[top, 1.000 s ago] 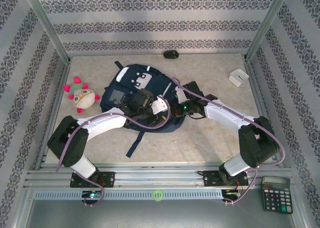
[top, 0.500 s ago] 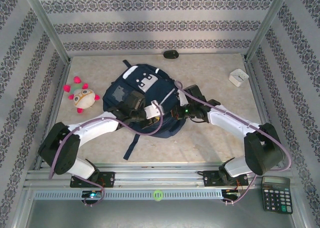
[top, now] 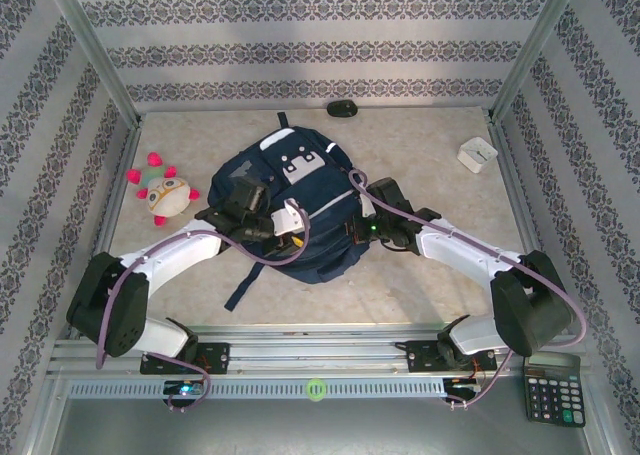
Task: Pack the student bag
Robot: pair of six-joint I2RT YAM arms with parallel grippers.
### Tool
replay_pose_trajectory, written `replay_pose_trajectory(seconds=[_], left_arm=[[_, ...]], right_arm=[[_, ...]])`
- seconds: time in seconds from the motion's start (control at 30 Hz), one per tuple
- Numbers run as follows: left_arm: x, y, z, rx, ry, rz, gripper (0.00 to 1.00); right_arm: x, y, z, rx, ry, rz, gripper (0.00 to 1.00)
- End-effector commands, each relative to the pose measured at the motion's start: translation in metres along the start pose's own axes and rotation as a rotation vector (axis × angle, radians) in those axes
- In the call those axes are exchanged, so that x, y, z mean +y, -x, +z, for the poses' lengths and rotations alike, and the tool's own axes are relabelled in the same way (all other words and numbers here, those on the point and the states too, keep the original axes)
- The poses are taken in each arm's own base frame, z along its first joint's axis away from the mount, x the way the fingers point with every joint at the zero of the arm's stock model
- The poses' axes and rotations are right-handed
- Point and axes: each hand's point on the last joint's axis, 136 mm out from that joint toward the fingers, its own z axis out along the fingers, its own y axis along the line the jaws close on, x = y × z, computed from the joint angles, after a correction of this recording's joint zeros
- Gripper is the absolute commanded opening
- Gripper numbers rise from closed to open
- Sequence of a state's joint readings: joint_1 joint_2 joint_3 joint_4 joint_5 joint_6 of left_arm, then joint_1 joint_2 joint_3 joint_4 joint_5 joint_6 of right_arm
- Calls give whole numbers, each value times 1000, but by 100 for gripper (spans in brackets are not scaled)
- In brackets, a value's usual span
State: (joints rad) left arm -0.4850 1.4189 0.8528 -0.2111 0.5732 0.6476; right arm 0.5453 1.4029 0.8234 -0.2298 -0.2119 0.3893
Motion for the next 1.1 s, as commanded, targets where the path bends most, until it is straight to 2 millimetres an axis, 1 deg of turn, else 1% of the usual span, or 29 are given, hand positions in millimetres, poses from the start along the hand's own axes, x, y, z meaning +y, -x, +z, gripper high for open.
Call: replay_pose_trajectory(seconds=[0.0, 0.03, 0.1, 0.17, 0.23, 0.3, 0.37, 0.4, 0.43, 0.47, 0.5, 0.53, 0.57, 0.6, 0.63, 0.67, 0.7, 0.73, 0.77, 0.8, 0.87, 0.9, 0.97, 1.0, 1.07], left_arm=[[16, 35, -3, -74, 116, -49, 63], [18, 42, 0, -82, 155, -47, 65], [14, 57, 10, -92, 202, -24, 67], [13, 67, 20, -101, 244, -20, 69], [17, 67, 31, -80, 277, -25, 70], [23, 64, 42, -55, 295, -54, 70], [25, 59, 52, -27, 289, -64, 70], [29, 54, 56, -7, 305, -68, 69], [33, 50, 57, 12, 325, -67, 62], [36, 46, 58, 31, 342, -62, 52], [37, 43, 57, 48, 353, -52, 39], [37, 41, 56, 61, 357, -38, 30], [34, 39, 53, 73, 349, -20, 26], [31, 35, 50, 84, 330, 5, 19], [25, 31, 47, 84, 289, 30, 12], [16, 29, 44, 75, 233, 52, 8], [11, 27, 40, 70, 201, 62, 7], [1, 24, 36, 52, 138, 69, 5], [-3, 26, 31, 31, 108, 72, 3], [-5, 24, 27, 26, 91, 72, 2], [-15, 20, 14, -3, 11, 87, 0], [-25, 8, 3, 28, -48, 138, 0], [-27, -4, -3, 76, -75, 155, 0], [-26, -6, -6, 80, -76, 155, 0], [-21, -4, -11, 65, -59, 144, 0]], right_arm=[[1, -4, -2, -10, -13, -21, 0], [1, -3, -2, -12, -13, -17, 0], [2, -3, -1, -11, -9, -16, 0], [2, -3, -1, -10, -7, -17, 0], [4, -2, -2, -9, -3, -21, 0], [3, -2, -3, -13, -2, -20, 0], [3, -1, -5, -20, 0, -18, 0], [3, -1, -6, -21, -1, -16, 0], [1, -2, -7, -22, -5, -14, 0], [-1, -2, -7, -24, -8, -11, 0], [-3, -2, -8, -26, -13, 2, 0], [-9, -3, -8, -29, -24, 26, 0], [-15, -3, -8, -31, -29, 51, 0], [-21, -4, -9, -32, -31, 87, 0], [-26, -5, -9, -33, -25, 113, 0], [-29, -6, -10, -34, -24, 127, 0], [-30, -6, -10, -36, -26, 130, 0], [-31, -6, -11, -37, -27, 131, 0], [-32, -6, -11, -37, -28, 129, 0], [-32, -6, -12, -38, -28, 128, 0], [-33, -5, -13, -40, -26, 121, 0], [-32, -4, -13, -40, -15, 118, 0], [-27, -2, -12, -42, 8, 113, 0], [-26, -2, -12, -43, 9, 110, 0], [-28, 0, -13, -49, -3, 106, 0]])
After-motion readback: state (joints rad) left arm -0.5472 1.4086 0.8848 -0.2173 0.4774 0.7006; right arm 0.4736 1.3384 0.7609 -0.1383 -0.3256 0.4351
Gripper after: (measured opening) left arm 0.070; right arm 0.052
